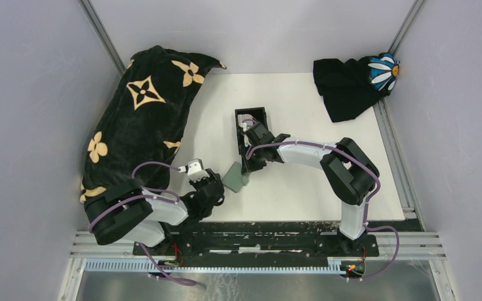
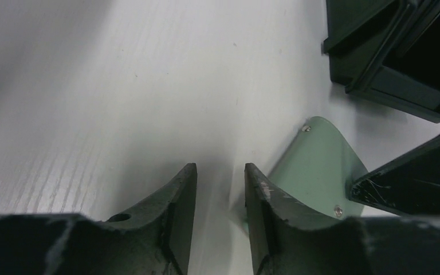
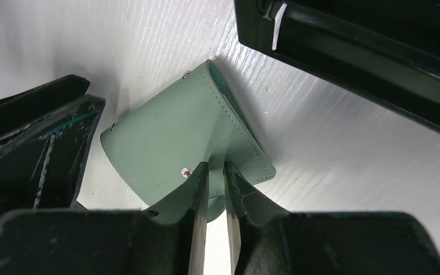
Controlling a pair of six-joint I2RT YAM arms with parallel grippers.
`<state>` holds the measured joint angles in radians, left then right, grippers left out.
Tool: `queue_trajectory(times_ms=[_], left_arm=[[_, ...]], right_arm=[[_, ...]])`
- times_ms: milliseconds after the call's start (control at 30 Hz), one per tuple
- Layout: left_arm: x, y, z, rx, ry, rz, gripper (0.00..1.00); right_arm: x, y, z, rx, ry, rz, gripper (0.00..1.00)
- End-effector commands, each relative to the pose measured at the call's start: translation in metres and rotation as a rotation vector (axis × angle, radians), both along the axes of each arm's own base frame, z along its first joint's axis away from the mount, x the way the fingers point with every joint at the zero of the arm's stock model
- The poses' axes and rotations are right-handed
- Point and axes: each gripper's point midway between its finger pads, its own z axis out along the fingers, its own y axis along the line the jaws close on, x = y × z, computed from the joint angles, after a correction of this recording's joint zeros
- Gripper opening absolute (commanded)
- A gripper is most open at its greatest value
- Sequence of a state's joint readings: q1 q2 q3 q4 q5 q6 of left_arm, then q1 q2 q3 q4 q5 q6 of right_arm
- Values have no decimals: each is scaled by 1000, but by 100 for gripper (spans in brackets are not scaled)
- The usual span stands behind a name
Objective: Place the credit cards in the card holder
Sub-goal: Adjust the card holder at the center of the board.
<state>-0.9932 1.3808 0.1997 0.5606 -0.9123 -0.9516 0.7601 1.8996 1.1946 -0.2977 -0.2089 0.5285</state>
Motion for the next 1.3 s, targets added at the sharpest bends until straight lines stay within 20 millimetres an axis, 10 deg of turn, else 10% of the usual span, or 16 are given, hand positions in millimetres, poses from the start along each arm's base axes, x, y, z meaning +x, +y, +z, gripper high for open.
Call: queue_trajectory(times_ms=[0, 267, 833, 1267], left_arm=[[13, -11, 7, -13, -31, -31, 39], [12, -29, -6, -36, 38, -86, 4], [-36, -60, -30, -88, 138, -213, 3], [-39, -60, -31, -75, 130, -172, 3]], right_arm=[[-1, -34, -27, -164, 22, -18, 23], [0, -36, -25, -177, 18, -7, 22], [15, -28, -21, -177, 4, 5, 22], [29, -26, 19, -159, -98, 8, 34]])
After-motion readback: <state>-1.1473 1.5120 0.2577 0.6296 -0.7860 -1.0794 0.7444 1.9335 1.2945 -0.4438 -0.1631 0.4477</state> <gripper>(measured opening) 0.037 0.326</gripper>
